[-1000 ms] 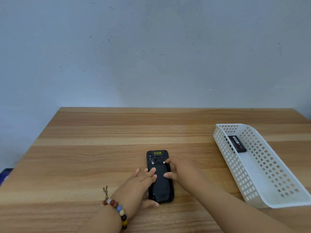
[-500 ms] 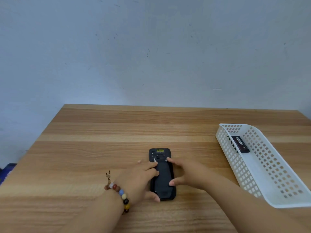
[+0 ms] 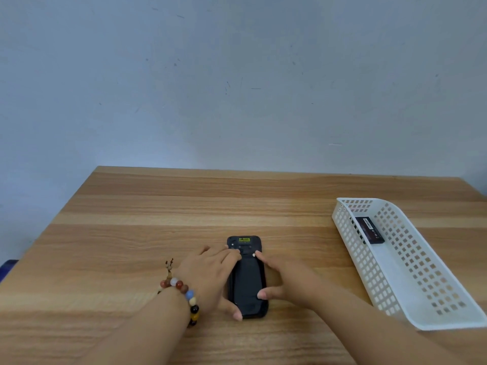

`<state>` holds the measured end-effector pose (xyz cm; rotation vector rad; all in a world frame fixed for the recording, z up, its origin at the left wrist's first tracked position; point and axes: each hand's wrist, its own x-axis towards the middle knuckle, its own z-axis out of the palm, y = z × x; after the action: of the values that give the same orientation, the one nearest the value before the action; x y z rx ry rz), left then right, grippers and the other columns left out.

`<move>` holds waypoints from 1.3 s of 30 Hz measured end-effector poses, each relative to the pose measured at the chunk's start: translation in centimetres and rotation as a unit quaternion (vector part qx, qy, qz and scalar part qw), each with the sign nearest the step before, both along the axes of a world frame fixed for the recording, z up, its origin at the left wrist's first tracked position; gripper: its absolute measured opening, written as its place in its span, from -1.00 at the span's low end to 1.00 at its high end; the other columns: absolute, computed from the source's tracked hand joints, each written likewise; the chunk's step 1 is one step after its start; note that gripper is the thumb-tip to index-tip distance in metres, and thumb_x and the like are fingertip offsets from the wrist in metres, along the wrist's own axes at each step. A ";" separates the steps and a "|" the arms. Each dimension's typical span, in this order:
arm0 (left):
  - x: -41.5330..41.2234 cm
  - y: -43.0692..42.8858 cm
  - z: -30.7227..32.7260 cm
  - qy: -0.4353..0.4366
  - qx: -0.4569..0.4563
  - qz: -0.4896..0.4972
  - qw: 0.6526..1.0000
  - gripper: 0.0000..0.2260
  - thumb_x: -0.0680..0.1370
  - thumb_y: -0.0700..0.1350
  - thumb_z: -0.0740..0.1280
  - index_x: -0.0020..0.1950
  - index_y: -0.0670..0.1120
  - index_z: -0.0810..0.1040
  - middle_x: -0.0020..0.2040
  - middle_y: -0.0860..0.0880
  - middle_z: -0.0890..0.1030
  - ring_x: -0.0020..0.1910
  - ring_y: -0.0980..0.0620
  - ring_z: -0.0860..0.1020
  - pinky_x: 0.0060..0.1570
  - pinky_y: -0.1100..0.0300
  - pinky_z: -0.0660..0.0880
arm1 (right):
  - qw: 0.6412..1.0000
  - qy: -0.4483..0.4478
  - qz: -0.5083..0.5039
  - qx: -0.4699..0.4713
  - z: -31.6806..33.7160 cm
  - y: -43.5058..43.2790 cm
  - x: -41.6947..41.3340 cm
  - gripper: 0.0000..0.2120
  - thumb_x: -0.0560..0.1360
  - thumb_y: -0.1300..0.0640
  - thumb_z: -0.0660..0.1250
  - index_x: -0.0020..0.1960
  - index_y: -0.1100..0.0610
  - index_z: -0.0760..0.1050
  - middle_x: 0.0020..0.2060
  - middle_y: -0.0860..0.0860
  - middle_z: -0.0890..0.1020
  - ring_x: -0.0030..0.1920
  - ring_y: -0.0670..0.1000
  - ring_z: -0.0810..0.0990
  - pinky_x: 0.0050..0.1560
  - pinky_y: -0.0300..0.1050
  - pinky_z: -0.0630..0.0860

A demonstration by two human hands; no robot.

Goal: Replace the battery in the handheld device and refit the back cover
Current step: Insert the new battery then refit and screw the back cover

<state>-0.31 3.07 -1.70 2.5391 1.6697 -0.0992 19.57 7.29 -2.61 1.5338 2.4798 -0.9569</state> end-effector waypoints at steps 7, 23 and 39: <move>0.3 0.7 0.5 0.064 0.024 -0.041 0.997 -0.15 0.17 0.51 0.21 0.19 -0.09 0.30 0.15 0.01 0.46 0.12 0.01 0.41 0.22 0.10 0.26 | 1.000 -0.004 0.008 0.003 0.2 -0.2 0.0 -0.19 0.39 -0.12 0.41 0.50 -0.16 0.04 0.48 -0.12 0.23 0.47 -0.08 0.19 0.45 -0.11 0.17; 0.7 1.8 1.3 0.085 -0.002 -0.043 0.995 -0.15 0.09 0.50 0.28 0.13 -0.09 0.31 0.09 0.03 0.43 0.07 0.02 0.38 0.16 0.16 0.23 | 1.000 0.004 0.003 -0.017 0.5 -0.2 -0.2 -0.19 0.40 -0.07 0.42 0.50 -0.15 0.04 0.49 -0.13 0.20 0.48 -0.09 0.13 0.42 -0.18 0.11; 0.5 1.9 0.7 0.031 -0.042 0.005 0.999 -0.18 0.08 0.43 0.38 0.12 -0.07 0.30 0.08 0.02 0.37 0.02 0.05 0.32 0.08 0.22 0.29 | 1.000 0.012 -0.005 -0.025 0.1 -0.2 -0.2 -0.18 0.38 -0.08 0.44 0.49 -0.17 0.04 0.48 -0.11 0.22 0.47 -0.06 0.18 0.43 -0.12 0.16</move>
<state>0.18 5.00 -1.02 2.4917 1.6618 -0.2435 19.35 7.13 -2.46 1.5288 2.4476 -1.0376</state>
